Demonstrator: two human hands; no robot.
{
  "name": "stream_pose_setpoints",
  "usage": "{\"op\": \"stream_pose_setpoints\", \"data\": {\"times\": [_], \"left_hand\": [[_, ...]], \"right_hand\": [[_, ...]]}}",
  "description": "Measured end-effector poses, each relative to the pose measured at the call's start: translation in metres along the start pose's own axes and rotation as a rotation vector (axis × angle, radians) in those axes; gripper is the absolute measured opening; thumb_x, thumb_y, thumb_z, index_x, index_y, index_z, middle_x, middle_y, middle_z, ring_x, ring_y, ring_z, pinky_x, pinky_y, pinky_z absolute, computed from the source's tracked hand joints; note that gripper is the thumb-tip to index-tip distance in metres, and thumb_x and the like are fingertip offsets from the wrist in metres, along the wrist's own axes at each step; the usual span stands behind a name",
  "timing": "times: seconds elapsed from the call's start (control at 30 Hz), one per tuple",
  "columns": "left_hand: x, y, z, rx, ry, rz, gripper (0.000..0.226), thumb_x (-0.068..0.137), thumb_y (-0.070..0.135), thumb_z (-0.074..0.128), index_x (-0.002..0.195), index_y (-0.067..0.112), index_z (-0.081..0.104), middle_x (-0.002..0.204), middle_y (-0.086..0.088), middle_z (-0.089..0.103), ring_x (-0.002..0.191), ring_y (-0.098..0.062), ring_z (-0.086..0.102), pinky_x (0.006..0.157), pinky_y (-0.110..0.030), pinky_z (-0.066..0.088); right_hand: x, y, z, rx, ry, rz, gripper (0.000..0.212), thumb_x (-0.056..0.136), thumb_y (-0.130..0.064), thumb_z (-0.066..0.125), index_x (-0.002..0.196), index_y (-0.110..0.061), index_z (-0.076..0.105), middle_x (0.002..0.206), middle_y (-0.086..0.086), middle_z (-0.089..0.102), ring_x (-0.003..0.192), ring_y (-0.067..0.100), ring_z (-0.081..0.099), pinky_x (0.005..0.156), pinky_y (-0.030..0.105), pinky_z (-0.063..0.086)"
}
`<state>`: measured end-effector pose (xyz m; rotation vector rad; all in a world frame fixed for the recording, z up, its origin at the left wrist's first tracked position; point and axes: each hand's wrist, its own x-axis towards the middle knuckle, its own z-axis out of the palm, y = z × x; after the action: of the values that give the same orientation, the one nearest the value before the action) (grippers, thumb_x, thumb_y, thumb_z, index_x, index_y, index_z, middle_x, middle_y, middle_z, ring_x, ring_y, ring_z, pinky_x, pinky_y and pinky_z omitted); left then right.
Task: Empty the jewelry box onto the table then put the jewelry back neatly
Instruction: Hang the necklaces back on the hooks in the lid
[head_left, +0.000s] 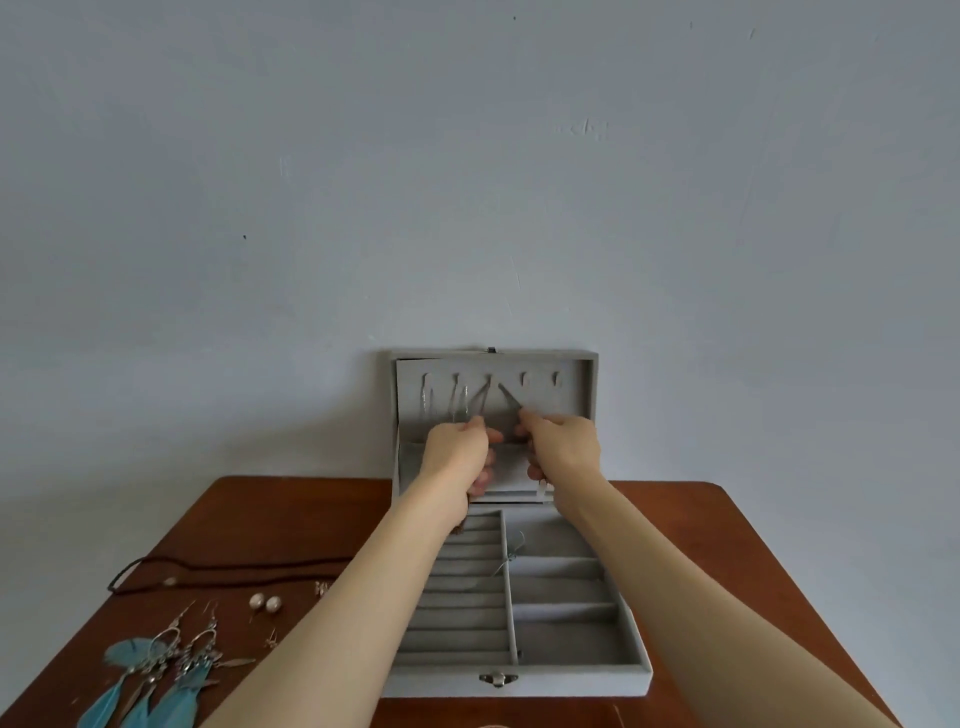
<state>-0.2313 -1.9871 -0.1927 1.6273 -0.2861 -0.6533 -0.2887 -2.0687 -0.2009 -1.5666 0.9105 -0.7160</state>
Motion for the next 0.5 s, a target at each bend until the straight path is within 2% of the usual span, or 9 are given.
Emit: {"op": "stream_pose_setpoints", "data": {"times": [0.07,0.13,0.2,0.27,0.33,0.43,0.5], "left_hand": [[-0.007,-0.011,-0.001,-0.163,-0.051,-0.096,0.027,0.099,0.016,0.035,0.085,0.008,0.056,0.054,-0.002,0.040,0.029,-0.007,0.035,0.029,-0.013,0.023],[-0.014,-0.021,0.005,-0.203,-0.052,-0.135,0.026,0.095,0.005,0.036,0.081,0.006,0.059,0.046,0.000,0.043,0.031,-0.008,0.037,0.031,-0.013,0.026],[-0.020,-0.034,0.011,-0.182,-0.052,-0.108,0.029,0.092,-0.002,0.034,0.077,0.003,0.058,0.042,-0.002,0.050,0.033,-0.011,0.045,0.034,-0.015,0.033],[-0.019,-0.047,0.013,-0.060,-0.009,-0.012,0.030,0.095,0.000,0.033,0.078,0.004,0.057,0.047,-0.005,0.057,0.043,-0.017,0.054,0.039,-0.018,0.042],[-0.019,-0.054,0.014,0.130,0.024,0.126,0.032,0.095,0.006,0.037,0.074,0.009,0.061,0.053,-0.005,0.062,0.058,-0.024,0.059,0.052,-0.022,0.047],[-0.023,-0.051,0.019,0.473,0.024,0.269,0.028,0.090,0.016,0.047,0.077,0.014,0.071,0.079,-0.013,0.069,0.084,-0.029,0.061,0.070,-0.028,0.043],[-0.025,-0.048,0.023,0.655,0.029,0.336,0.028,0.089,0.021,0.050,0.070,0.012,0.068,0.072,-0.012,0.063,0.081,-0.030,0.058,0.070,-0.031,0.041]], "right_hand": [[-0.006,0.011,0.000,-0.039,-0.013,-0.077,0.025,0.093,-0.022,0.052,0.083,-0.006,0.068,0.058,0.002,0.056,0.050,0.015,0.050,0.052,0.026,0.046],[-0.013,0.022,0.000,-0.064,-0.037,-0.114,0.023,0.093,-0.017,0.052,0.084,-0.005,0.070,0.063,0.002,0.060,0.058,0.015,0.056,0.063,0.030,0.051],[-0.015,0.031,-0.003,-0.146,-0.025,-0.154,0.022,0.091,-0.016,0.053,0.079,-0.007,0.070,0.066,0.003,0.064,0.064,0.015,0.058,0.070,0.031,0.049],[-0.015,0.036,-0.011,-0.218,0.007,-0.212,0.022,0.090,-0.016,0.055,0.075,-0.010,0.070,0.068,0.003,0.064,0.068,0.017,0.059,0.070,0.029,0.046],[-0.014,0.035,-0.020,-0.262,0.035,-0.250,0.018,0.090,-0.017,0.057,0.085,-0.011,0.073,0.074,0.003,0.066,0.076,0.019,0.061,0.075,0.028,0.047],[-0.010,0.031,-0.028,-0.336,0.011,-0.282,0.019,0.089,-0.018,0.059,0.093,-0.008,0.074,0.085,0.008,0.071,0.084,0.022,0.064,0.084,0.033,0.051],[-0.007,0.030,-0.030,-0.380,-0.011,-0.280,0.019,0.088,-0.019,0.060,0.093,-0.008,0.075,0.089,0.008,0.073,0.086,0.022,0.065,0.084,0.033,0.051]]}}
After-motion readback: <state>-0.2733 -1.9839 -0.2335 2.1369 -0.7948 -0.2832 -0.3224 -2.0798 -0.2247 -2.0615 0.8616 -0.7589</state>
